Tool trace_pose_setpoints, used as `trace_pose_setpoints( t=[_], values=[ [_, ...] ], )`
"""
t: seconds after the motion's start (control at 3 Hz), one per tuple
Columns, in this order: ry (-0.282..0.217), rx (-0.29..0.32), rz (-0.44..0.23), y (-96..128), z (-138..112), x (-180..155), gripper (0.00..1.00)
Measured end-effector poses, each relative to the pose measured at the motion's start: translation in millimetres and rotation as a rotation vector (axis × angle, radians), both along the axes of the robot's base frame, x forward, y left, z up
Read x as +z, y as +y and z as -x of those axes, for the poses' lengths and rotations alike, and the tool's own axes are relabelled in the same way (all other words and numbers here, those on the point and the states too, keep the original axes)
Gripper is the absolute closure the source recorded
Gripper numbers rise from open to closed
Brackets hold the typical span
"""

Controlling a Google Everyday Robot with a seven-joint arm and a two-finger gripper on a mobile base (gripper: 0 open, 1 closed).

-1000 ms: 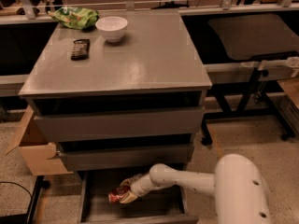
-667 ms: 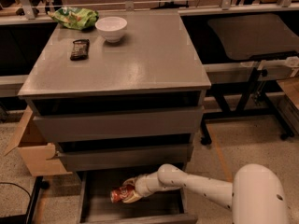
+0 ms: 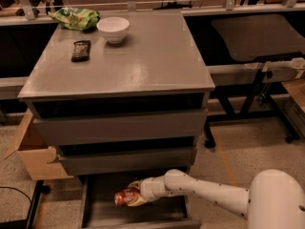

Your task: Pick coke can from bottom drawer and place on counter

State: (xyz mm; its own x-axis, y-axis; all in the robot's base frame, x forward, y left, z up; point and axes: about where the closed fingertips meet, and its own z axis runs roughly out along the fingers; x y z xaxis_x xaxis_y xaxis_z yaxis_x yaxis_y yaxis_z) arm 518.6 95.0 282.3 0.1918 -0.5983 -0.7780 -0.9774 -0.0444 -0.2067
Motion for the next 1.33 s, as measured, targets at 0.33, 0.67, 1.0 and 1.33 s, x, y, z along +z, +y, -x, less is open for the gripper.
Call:
trace_pose_setpoints(
  t=[0.33, 0.67, 1.0, 1.33],
  values=[
    [-0.114, -0.063, 0.074, -32, 14, 49, 1.0],
    [-0.195, -0.087, 0.13, -47, 27, 86, 1.0],
    [-0.223, -0.081, 0.122, -43, 44, 95, 1.0],
    [-0.223, -0.08, 0.122, -43, 44, 95, 1.0]
  ],
)
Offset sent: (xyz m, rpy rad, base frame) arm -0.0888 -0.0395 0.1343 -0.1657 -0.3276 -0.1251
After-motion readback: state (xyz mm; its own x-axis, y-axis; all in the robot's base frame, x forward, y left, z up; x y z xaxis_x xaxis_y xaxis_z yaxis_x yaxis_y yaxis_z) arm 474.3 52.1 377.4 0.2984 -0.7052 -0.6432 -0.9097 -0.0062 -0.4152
